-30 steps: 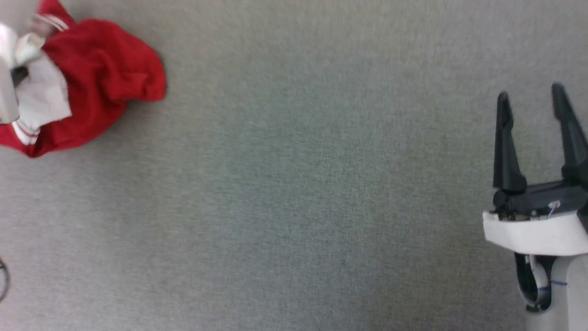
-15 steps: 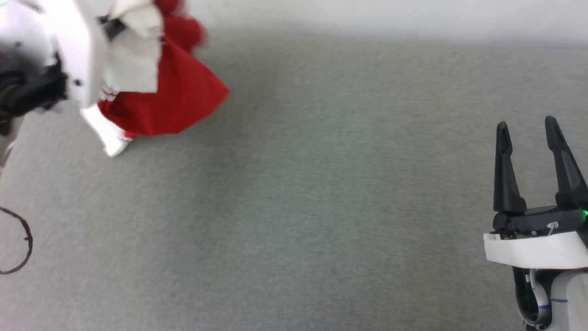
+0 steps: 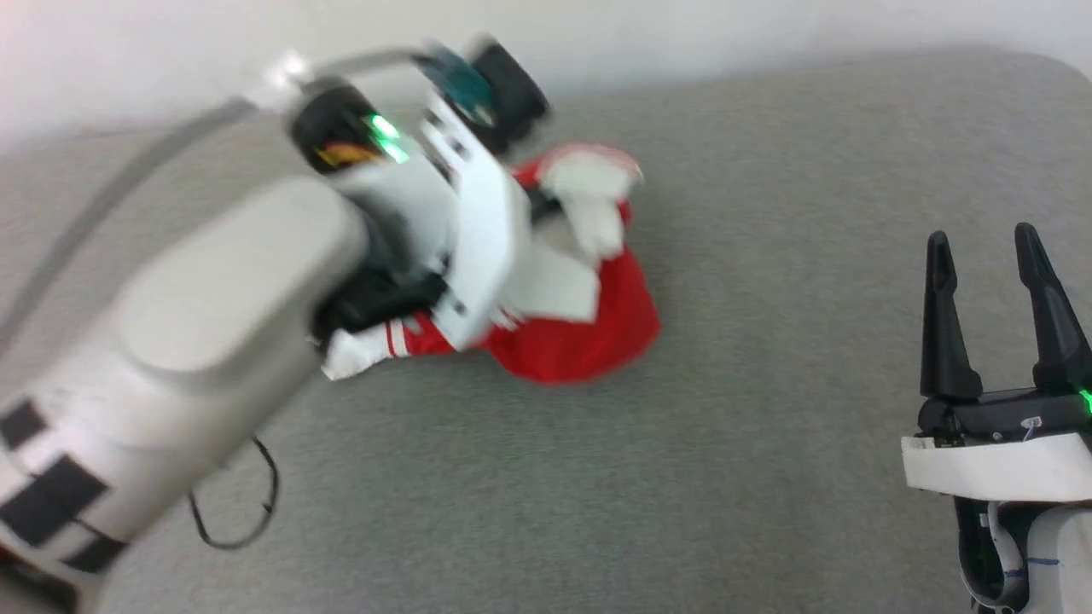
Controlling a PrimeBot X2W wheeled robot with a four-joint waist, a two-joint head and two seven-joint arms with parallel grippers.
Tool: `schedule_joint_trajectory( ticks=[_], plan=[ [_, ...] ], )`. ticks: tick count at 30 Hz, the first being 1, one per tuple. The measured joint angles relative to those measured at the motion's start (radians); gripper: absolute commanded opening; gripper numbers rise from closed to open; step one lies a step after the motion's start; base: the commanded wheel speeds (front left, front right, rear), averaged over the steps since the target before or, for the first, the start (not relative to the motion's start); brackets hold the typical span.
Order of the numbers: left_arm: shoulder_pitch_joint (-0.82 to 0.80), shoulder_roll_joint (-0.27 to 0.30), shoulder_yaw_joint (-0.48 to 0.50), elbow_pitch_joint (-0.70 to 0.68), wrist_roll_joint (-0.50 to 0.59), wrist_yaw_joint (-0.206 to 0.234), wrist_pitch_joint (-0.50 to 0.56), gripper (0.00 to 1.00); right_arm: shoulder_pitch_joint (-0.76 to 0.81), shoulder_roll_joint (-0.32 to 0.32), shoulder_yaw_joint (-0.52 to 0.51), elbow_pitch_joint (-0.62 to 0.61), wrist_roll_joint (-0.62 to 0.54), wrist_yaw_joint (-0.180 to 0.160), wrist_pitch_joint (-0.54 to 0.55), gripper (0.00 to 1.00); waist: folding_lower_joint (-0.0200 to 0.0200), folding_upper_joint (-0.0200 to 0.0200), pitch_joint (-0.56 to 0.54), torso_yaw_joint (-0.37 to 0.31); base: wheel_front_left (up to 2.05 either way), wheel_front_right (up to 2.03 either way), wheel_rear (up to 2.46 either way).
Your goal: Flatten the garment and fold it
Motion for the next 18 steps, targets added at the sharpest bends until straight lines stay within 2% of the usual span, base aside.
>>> schedule_joint_trajectory(
  ticks=[6, 10, 14, 18],
  plan=[
    [0.055, -0.126, -0.144, 0.099, -0.044, 0.000, -0.106, 0.00, -0.001, 0.000, -0.005, -0.002, 0.014, 0.000, 0.000, 1.00, 0.0000, -0.0001, 0.018, -0.081, 0.00, 0.00, 0.00],
    [0.097, -0.205, -0.204, 0.168, -0.049, 0.000, -0.160, 0.00, -0.005, -0.001, -0.005, -0.002, 0.022, 0.000, 0.000, 1.00, 0.0001, -0.0001, 0.050, -0.113, 0.00, 0.00, 0.00],
    [0.175, -0.261, -0.221, 0.217, -0.042, 0.000, -0.167, 0.00, -0.013, -0.001, -0.005, -0.002, 0.022, 0.000, 0.000, 1.00, 0.0002, -0.0001, 0.083, -0.134, 0.00, 0.00, 0.00],
    [0.279, -0.315, -0.222, 0.236, 0.039, 0.000, -0.113, 0.00, -0.021, -0.001, -0.006, -0.001, 0.022, 0.000, 0.000, 1.00, 0.0002, -0.0001, 0.107, -0.146, 0.00, 0.00, 0.00]
  ],
)
